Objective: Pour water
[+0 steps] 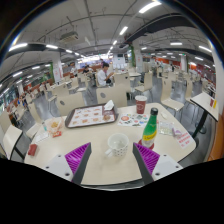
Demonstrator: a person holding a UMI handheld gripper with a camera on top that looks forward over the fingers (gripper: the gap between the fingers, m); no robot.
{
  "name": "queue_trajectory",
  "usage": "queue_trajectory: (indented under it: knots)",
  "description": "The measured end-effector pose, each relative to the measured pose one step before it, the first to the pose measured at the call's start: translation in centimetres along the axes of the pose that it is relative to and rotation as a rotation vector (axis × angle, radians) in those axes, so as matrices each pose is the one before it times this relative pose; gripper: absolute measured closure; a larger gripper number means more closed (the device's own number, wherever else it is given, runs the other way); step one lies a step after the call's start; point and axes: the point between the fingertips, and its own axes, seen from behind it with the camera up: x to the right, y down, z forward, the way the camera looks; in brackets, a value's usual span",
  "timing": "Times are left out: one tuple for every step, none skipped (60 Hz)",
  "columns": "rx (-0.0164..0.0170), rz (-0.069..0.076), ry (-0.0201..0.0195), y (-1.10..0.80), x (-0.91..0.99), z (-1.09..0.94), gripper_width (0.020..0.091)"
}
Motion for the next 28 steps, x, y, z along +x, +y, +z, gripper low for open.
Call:
queue_trajectory:
  knots:
    - [-0.00039, 0.0033, 0.00310, -0.059, -0.886, -0.371, 0.0258]
    - [-0.00101, 0.0048, 0.00458, -0.011, -0.904, -0.320, 0.0259]
    - [-0.00080, 0.0034, 0.00428, -0.022, -0.860, -0.405, 0.0257]
    - [-0.00122, 0.0029, 0.00373, 0.020, -0.844, -0.351, 0.0256]
    - [0.00058, 0.0016, 0.00193, -0.019, -0.860, -0.307, 0.0257]
    - [0.00384, 0.0016, 0.00084, -0.074, -0.871, -0.292, 0.0256]
    - [0.00389, 0.0010, -0.00051, -0.057, -0.849, -0.290, 0.0255]
    - [0.00073, 0.0002, -0.00139, 0.055, -0.671, -0.073, 0.0259]
    - [-0.00016, -0.0026, -0.00123, 0.053, -0.842, -0.236, 0.0255]
    - [0.00095, -0.0045, -0.00106, 0.032, -0.826, -0.234, 0.0257]
    - [0.00276, -0.0064, -0.00201, -0.001, -0.829, -0.239, 0.0258]
    - [0.00342, -0.0082, -0.00254, 0.023, -0.809, -0.208, 0.0257]
    - [0.00221, -0.0091, -0.00114, 0.090, -0.694, -0.194, 0.0258]
    - [0.00111, -0.0101, 0.00089, 0.064, -0.653, -0.167, 0.0260]
    - [-0.00103, -0.0110, 0.00257, 0.131, -0.628, -0.134, 0.0261]
    - [-0.00168, -0.0127, 0.00216, 0.162, -0.595, -0.158, 0.0262]
    - [-0.00090, -0.0147, 0.00269, 0.122, -0.560, -0.127, 0.0266]
    - [0.00058, -0.0164, 0.00279, 0.118, -0.469, 0.133, 0.0263]
    - [-0.00035, -0.0147, 0.00392, 0.090, -0.512, -0.394, 0.0261]
    - [-0.00109, -0.0086, 0.00276, 0.123, -0.485, -0.138, 0.0267]
    - [-0.00432, -0.0018, -0.00105, 0.179, -0.545, -0.074, 0.0268]
    - [-0.00709, 0.0021, -0.00311, 0.238, -0.557, -0.109, 0.0270]
    - [-0.00716, 0.0004, 0.00093, 0.253, -0.388, -0.104, 0.0269]
    - [-0.00538, -0.0034, 0.00464, 0.223, -0.316, -0.059, 0.0271]
    - [-0.00249, -0.0032, 0.00291, 0.311, -0.274, 0.187, 0.0270]
    - [-0.00124, 0.0059, -0.00094, 0.132, -0.451, -0.027, 0.0278]
    - [0.00226, 0.0099, -0.00517, 0.003, -0.437, 0.053, 0.0274]
    - [0.00163, 0.0142, -0.00845, 0.019, -0.611, -0.027, 0.0274]
